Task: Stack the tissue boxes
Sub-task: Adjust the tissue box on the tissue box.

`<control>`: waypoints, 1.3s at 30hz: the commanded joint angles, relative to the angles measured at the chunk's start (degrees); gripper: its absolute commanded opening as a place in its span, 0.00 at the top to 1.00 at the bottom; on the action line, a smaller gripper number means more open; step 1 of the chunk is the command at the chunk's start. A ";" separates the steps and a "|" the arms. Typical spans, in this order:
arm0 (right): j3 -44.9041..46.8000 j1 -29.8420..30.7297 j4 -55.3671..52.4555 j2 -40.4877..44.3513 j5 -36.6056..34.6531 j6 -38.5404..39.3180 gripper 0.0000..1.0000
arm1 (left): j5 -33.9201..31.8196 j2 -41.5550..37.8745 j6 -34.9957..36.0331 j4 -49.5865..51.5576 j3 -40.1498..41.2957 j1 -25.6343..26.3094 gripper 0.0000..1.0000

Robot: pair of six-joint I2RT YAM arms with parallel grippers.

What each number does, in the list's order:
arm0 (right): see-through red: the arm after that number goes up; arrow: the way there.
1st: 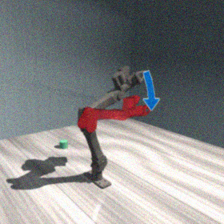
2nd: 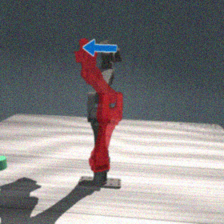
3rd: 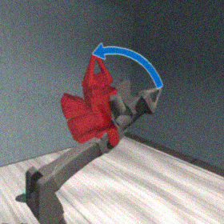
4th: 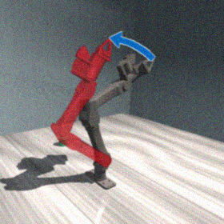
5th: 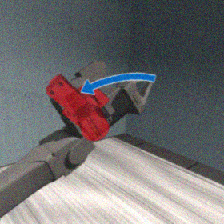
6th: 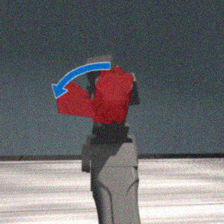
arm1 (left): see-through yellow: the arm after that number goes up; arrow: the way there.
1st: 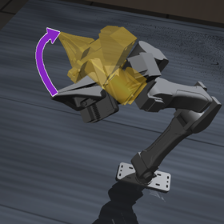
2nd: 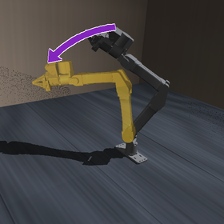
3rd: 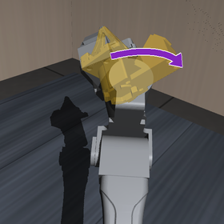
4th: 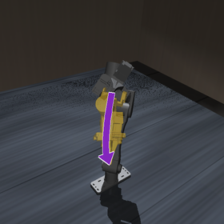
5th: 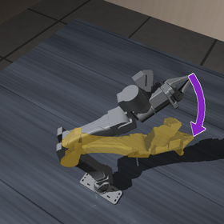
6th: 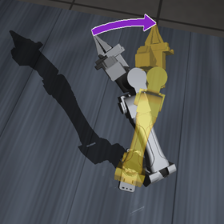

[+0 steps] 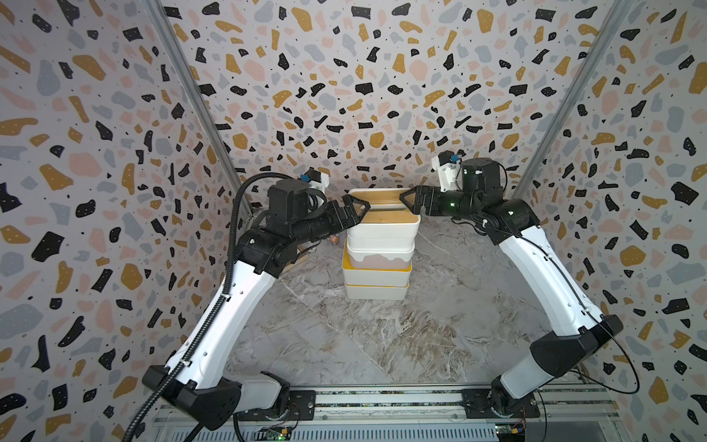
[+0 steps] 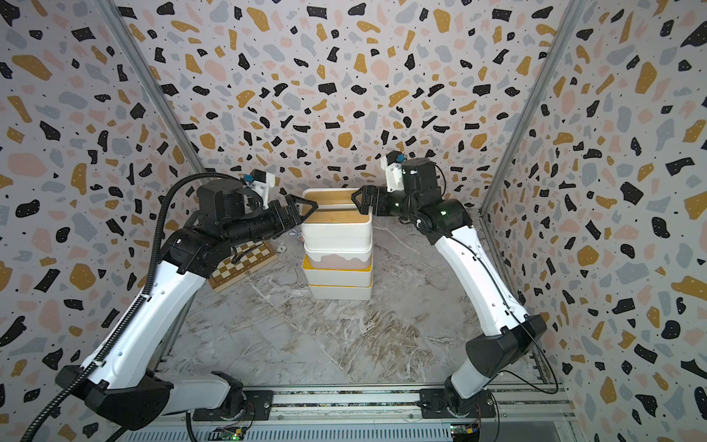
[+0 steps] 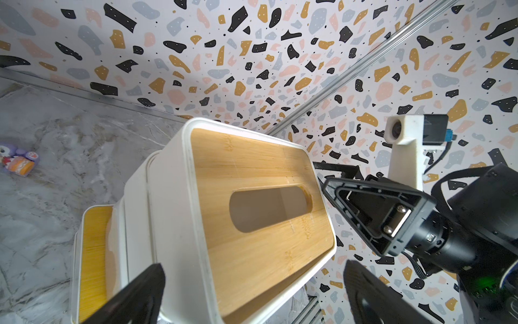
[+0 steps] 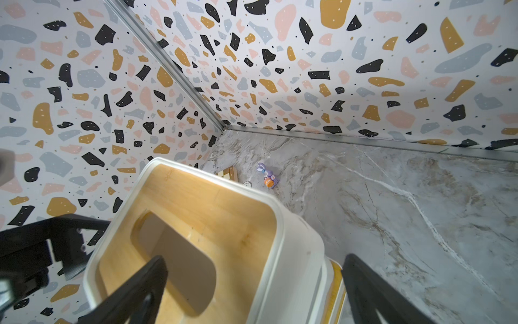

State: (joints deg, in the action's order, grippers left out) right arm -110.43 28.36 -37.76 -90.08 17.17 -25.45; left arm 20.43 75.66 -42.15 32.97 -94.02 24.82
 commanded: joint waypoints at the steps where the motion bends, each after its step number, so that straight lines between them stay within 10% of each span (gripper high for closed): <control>1: 0.97 1.85 -0.68 3.86 1.05 -0.74 0.01 | 0.83 -0.94 0.71 -2.05 -1.16 0.14 0.01; 25: -2.82 3.03 1.92 -0.34 3.32 -0.65 0.01 | 4.35 1.27 0.88 -3.85 -2.28 0.18 0.01; 39: -3.92 0.06 -1.07 3.28 -2.05 0.78 0.01 | -10.54 -1.77 9.58 5.09 -5.94 -0.09 0.00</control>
State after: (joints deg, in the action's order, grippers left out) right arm -111.18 30.06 -37.21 -90.48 17.54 -25.69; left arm 15.42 76.23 -37.36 35.57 -97.06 24.82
